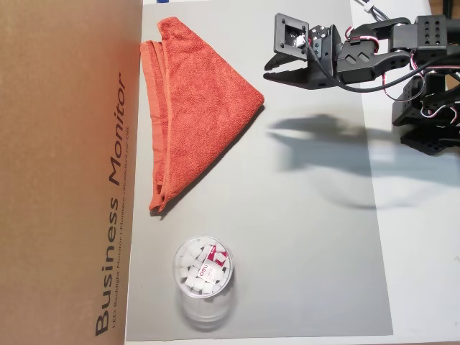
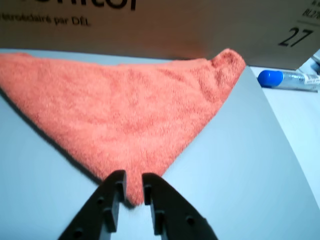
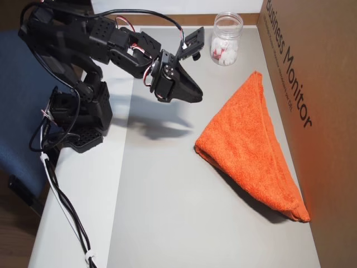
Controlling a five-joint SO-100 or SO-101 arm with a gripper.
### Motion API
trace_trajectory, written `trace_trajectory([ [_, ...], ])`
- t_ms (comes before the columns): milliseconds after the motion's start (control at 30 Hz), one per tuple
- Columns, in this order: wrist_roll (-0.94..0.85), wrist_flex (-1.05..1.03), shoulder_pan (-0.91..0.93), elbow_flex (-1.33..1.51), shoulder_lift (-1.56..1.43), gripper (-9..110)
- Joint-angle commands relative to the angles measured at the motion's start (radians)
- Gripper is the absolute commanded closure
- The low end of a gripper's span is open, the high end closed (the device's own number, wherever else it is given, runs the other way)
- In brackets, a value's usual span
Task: Fold the blanket.
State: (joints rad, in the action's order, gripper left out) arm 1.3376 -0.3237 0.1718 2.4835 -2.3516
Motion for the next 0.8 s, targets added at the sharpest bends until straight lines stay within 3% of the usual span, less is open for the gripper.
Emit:
trace_trajectory([
  [0,0.012,-0.064,0.002,0.017,-0.103,100],
  [767,0.012,-0.538,0.003,0.282,-0.578,100],
])
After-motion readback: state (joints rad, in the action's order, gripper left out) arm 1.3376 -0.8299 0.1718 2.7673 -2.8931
